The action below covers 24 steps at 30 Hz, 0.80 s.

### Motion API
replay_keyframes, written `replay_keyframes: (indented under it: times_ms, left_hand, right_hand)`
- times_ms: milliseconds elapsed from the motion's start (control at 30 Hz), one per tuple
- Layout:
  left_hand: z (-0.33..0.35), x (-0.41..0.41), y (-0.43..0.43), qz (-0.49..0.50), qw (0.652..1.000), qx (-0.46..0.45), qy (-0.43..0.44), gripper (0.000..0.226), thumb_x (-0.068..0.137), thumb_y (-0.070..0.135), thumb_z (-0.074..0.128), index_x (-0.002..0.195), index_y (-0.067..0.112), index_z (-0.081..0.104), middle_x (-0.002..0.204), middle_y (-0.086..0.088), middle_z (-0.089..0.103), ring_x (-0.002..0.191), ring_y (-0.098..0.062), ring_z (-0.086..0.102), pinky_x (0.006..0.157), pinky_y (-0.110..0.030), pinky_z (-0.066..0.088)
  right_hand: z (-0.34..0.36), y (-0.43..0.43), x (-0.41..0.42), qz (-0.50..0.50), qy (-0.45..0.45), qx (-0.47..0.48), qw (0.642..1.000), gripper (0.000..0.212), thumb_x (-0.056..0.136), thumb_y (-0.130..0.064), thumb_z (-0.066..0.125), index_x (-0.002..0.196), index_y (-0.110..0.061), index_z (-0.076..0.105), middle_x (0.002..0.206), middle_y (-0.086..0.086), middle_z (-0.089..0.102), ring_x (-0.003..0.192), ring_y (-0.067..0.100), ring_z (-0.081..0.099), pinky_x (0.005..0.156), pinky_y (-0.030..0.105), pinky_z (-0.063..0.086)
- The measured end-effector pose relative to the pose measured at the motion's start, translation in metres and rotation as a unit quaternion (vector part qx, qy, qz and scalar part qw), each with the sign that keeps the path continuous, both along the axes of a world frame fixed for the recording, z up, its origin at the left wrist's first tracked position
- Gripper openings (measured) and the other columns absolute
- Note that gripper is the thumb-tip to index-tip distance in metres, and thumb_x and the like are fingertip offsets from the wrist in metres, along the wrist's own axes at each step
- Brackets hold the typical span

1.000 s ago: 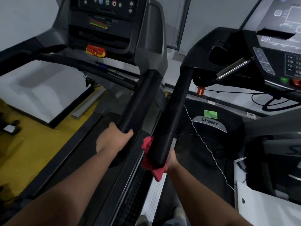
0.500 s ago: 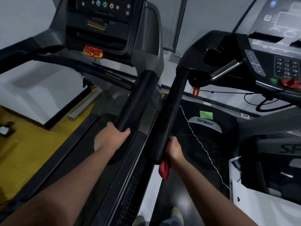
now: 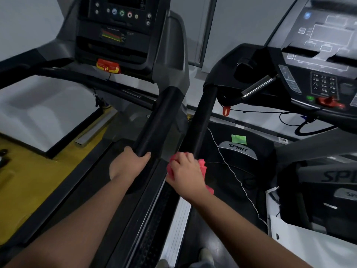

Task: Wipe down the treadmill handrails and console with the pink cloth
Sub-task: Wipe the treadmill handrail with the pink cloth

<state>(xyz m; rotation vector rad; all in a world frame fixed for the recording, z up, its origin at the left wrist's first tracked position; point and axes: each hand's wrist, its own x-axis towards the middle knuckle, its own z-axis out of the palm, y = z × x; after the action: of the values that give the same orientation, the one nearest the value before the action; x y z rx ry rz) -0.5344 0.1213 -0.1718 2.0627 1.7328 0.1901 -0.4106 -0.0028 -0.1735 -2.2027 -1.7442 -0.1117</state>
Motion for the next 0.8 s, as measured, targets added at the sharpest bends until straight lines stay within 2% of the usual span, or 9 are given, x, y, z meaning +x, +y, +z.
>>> replay_keyframes:
  times_ms: [67, 167, 233, 300, 400, 467, 533, 600, 800]
  left_hand:
    - [0.000, 0.000, 0.000, 0.001, 1.000, 0.001, -0.001, 0.059, 0.083, 0.065, 0.050, 0.109, 0.012, 0.049, 0.076, 0.003, 0.052, 0.067, -0.019, 0.054, 0.052, -0.029, 0.039]
    - [0.000, -0.001, 0.000, 0.000, 1.000, -0.006, -0.009, 0.057, 0.083, 0.065, 0.050, 0.107, 0.013, 0.049, 0.076, 0.002, 0.053, 0.068, -0.020, 0.056, 0.055, -0.029, 0.044]
    - [-0.001, -0.001, -0.001, 0.000, 1.000, -0.007, -0.015, 0.056, 0.084, 0.064, 0.050, 0.106, 0.013, 0.049, 0.078, 0.001, 0.055, 0.067, -0.019, 0.056, 0.055, -0.029, 0.044]
    - [-0.001, -0.002, -0.001, 0.001, 1.000, -0.005, -0.015, 0.054, 0.084, 0.064, 0.050, 0.105, 0.014, 0.049, 0.077, 0.002, 0.055, 0.065, -0.018, 0.055, 0.053, -0.028, 0.042]
    - [-0.001, -0.001, -0.001, 0.001, 1.000, -0.002, -0.012, 0.053, 0.085, 0.063, 0.049, 0.104, 0.014, 0.048, 0.076, 0.002, 0.055, 0.062, -0.015, 0.054, 0.050, -0.027, 0.040]
    - [-0.001, 0.000, 0.000, 0.003, 1.000, 0.003, -0.006, 0.053, 0.085, 0.062, 0.049, 0.105, 0.013, 0.047, 0.074, 0.003, 0.054, 0.060, -0.014, 0.053, 0.048, -0.027, 0.038]
    - [0.000, 0.001, 0.001, 0.003, 1.000, 0.008, -0.001, 0.054, 0.085, 0.061, 0.049, 0.108, 0.012, 0.046, 0.073, 0.004, 0.052, 0.060, -0.015, 0.052, 0.048, -0.027, 0.038]
    - [-0.001, 0.003, 0.002, 0.001, 1.000, 0.005, 0.000, 0.057, 0.085, 0.061, 0.049, 0.112, 0.011, 0.045, 0.073, 0.004, 0.051, 0.062, -0.016, 0.053, 0.049, -0.027, 0.041]
    - [0.002, 0.005, 0.007, -0.004, 1.000, -0.013, -0.020, 0.063, 0.082, 0.059, 0.054, 0.121, 0.010, 0.042, 0.079, 0.002, 0.054, 0.067, -0.017, 0.056, 0.051, -0.028, 0.044]
  right_hand:
    - [0.003, 0.011, -0.008, 0.022, -0.063, -0.067, 0.995, 0.026, 0.054, -0.035, 0.079, 0.070, -0.015, 0.073, 0.080, 0.003, 0.063, 0.076, 0.027, 0.059, 0.067, 0.031, 0.049]
    - [0.009, 0.017, -0.015, 0.118, -0.092, -0.174, 0.973, 0.029, 0.078, -0.026, 0.066, 0.094, -0.002, 0.071, 0.096, 0.016, 0.064, 0.096, 0.035, 0.057, 0.084, 0.040, 0.044]
    - [0.015, 0.015, -0.012, 0.146, -0.082, -0.185, 0.968, 0.028, 0.082, -0.022, 0.059, 0.096, 0.000, 0.069, 0.097, 0.018, 0.064, 0.097, 0.036, 0.056, 0.084, 0.040, 0.043]
    - [0.010, 0.010, -0.004, 0.114, -0.093, -0.168, 0.975, 0.028, 0.076, -0.031, 0.060, 0.086, -0.008, 0.071, 0.087, 0.011, 0.065, 0.085, 0.033, 0.059, 0.076, 0.037, 0.048]
    - [0.006, 0.007, 0.000, 0.000, -0.128, -0.147, 0.981, 0.045, 0.077, -0.049, 0.043, 0.085, -0.016, 0.072, 0.087, 0.004, 0.066, 0.082, 0.027, 0.057, 0.076, 0.039, 0.049]
    - [0.008, 0.010, -0.005, -0.011, -0.172, -0.169, 0.970, 0.046, 0.082, -0.050, 0.043, 0.096, -0.016, 0.070, 0.098, 0.005, 0.064, 0.089, 0.025, 0.053, 0.077, 0.037, 0.044]
    - [0.013, 0.020, -0.010, 0.015, -0.183, -0.208, 0.961, 0.044, 0.092, -0.042, 0.041, 0.116, -0.011, 0.061, 0.114, 0.009, 0.055, 0.103, 0.027, 0.046, 0.083, 0.036, 0.038]
    - [0.015, 0.034, -0.012, 0.033, -0.187, -0.245, 0.951, 0.040, 0.097, -0.032, 0.037, 0.126, -0.009, 0.052, 0.125, 0.011, 0.048, 0.113, 0.029, 0.038, 0.089, 0.035, 0.034]
    - [0.002, 0.086, -0.020, 0.001, -0.276, -0.448, 0.851, 0.041, 0.099, -0.027, 0.038, 0.137, -0.015, 0.042, 0.134, 0.008, 0.046, 0.121, 0.028, 0.037, 0.090, 0.033, 0.034]
